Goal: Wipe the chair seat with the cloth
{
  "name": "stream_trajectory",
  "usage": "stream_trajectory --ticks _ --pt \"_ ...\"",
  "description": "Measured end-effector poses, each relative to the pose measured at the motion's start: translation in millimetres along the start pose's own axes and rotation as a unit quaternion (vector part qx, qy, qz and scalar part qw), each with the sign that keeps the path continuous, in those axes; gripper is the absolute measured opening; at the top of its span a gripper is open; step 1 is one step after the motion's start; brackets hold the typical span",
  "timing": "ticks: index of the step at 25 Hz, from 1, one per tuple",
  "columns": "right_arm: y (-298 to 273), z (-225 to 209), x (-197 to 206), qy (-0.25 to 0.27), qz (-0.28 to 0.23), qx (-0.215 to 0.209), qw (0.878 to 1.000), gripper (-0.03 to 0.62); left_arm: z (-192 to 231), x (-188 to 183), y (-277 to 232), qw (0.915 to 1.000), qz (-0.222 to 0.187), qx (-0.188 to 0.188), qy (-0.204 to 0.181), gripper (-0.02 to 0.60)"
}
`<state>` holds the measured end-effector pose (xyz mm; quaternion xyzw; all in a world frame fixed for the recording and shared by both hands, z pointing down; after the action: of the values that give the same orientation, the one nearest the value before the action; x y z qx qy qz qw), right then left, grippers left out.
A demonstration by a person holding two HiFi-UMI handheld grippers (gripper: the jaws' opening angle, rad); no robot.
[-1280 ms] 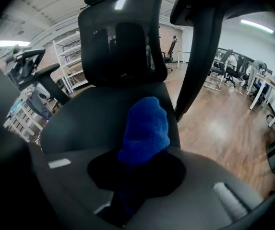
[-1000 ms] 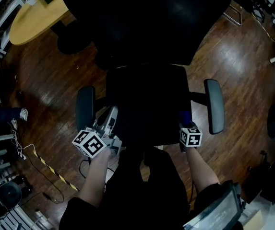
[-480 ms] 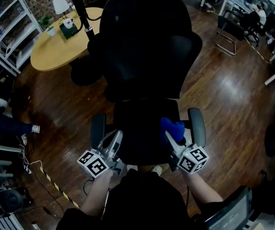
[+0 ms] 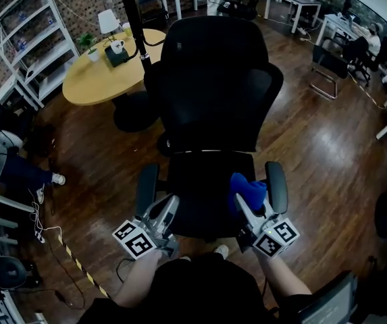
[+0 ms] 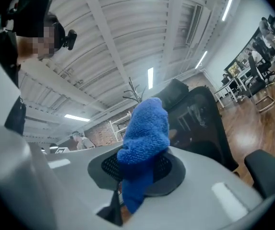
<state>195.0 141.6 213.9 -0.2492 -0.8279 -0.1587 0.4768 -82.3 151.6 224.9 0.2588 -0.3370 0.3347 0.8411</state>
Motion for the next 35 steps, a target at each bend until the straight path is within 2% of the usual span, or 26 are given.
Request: stream_trajectory --ticks 5,10,13,17,24,30,35 --pt "17.7 44.3 5.5 0.007 -0.021 -0.007 1.000 0.075 -10.9 -4.0 18.0 0.9993 0.002 0.037 -0.003 -0.006" --pt "38.0 97.9 22.5 0.005 -0.041 0.003 0.999 0.075 -27.1 -10.6 57.3 0.9976 0.016 0.067 -0.004 -0.006" --pt "47.8 125.4 35.6 -0.002 -0.049 0.001 0.999 0.075 -29.4 -9.6 88.1 0.9974 0.019 0.069 0.000 -0.007" --pt "59.0 150.8 41.6 -0.006 -0.043 -0.020 0.999 0.075 -36.0 -11.5 119.4 0.9985 0.010 0.054 0.006 -0.006" --pt "80.3 152.7 22.4 -0.022 -0.059 -0.060 0.996 0.074 -65.2 -7.1 124.2 0.9988 -0.021 0.045 -0.004 -0.006" --pt "107.3 141.8 8.5 -0.023 -0.070 -0.068 0.995 0.074 -97.4 15.6 100.1 0.9978 -0.017 0.064 -0.002 -0.006" --pt "116.3 143.1 6.6 -0.021 -0.079 -0.075 0.994 0.074 -108.6 24.5 101.0 0.9975 -0.016 0.069 -0.007 -0.006"
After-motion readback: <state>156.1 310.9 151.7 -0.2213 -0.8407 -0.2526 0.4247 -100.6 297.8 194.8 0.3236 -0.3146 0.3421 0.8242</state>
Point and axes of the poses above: the fingertips, and each gripper's own axes: y backward along the fingers, z to its left, x out of its underside, the point moved 8 cm from there along y, backward along the fingers, and after that the axes turned 9 degrees about x, right-handed, at the moved point
